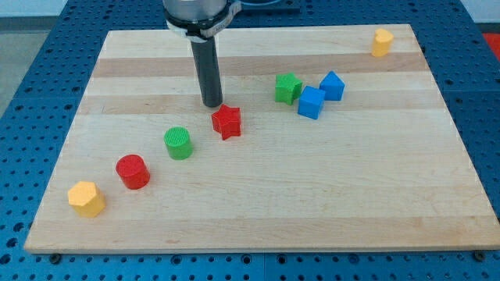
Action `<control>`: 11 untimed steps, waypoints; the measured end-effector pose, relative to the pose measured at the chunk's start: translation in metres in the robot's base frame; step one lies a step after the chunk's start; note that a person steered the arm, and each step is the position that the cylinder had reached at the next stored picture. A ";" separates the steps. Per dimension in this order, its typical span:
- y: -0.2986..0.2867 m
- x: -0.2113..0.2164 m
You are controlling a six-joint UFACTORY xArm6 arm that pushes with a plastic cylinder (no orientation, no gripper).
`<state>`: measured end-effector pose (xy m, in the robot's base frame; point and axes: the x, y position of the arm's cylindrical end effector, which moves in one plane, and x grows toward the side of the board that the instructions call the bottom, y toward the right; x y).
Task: Push the green star into the blue blocks
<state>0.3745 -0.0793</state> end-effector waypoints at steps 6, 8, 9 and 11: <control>0.116 -0.014; 0.141 -0.009; 0.152 -0.001; 0.174 0.012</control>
